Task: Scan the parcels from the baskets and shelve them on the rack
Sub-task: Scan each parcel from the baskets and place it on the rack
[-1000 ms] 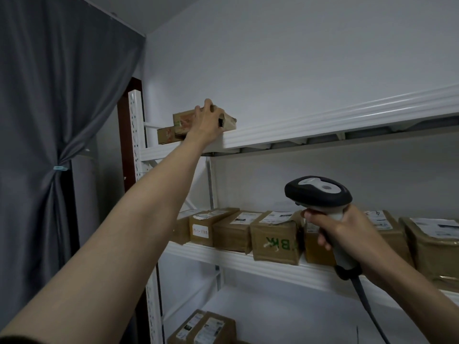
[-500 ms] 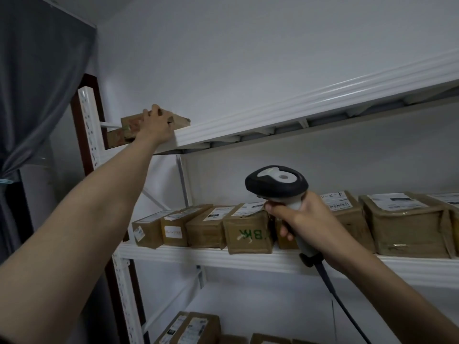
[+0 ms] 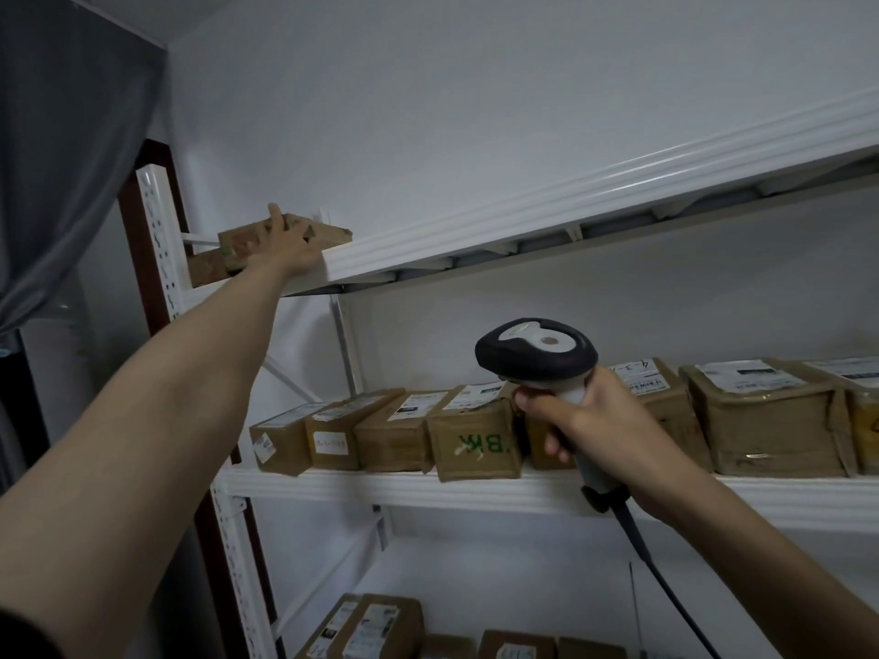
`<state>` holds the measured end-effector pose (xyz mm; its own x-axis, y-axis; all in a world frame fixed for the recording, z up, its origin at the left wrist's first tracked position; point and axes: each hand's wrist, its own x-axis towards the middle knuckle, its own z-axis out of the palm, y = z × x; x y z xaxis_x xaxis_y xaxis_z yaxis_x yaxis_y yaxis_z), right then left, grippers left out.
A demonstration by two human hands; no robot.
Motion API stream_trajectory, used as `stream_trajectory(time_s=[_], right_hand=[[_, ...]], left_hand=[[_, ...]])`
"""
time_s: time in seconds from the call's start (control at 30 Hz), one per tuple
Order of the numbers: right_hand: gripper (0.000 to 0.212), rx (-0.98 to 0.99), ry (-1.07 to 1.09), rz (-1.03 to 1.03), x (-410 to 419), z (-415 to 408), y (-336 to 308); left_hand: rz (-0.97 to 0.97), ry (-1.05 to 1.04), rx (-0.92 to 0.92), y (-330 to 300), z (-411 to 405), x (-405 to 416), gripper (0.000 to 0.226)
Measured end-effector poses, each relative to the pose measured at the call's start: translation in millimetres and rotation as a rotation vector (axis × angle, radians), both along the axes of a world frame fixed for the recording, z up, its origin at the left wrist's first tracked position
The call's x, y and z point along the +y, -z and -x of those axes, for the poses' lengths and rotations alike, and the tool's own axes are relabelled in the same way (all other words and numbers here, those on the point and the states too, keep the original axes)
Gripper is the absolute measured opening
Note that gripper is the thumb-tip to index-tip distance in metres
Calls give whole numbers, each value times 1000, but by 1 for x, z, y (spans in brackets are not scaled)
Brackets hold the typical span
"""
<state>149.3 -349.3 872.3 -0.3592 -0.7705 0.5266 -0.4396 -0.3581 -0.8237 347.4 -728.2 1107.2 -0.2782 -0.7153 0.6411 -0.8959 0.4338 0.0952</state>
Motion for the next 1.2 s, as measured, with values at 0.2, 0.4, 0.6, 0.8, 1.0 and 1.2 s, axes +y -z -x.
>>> stream_trajectory(time_s=[0.2, 0.4, 0.6, 0.8, 1.0, 1.2], right_hand=[[15, -9, 30, 16, 9, 1, 4], [13, -41, 31, -4, 29, 4, 16], [12, -58, 64, -49, 77, 15, 40], [13, -130, 208, -132, 171, 41, 85], [14, -395, 451, -200, 316, 72, 146], [17, -652, 872, -339, 473, 73, 239]], left_hand=[[204, 195, 189, 30, 10, 22, 47], [319, 407, 282, 72, 30, 88, 38], [263, 558, 328, 137, 69, 186, 24], [9, 893, 208, 241, 149, 329, 12], [-249, 1294, 85, 337, 258, 483, 13], [-502, 1579, -219, 446, 332, 637, 17]])
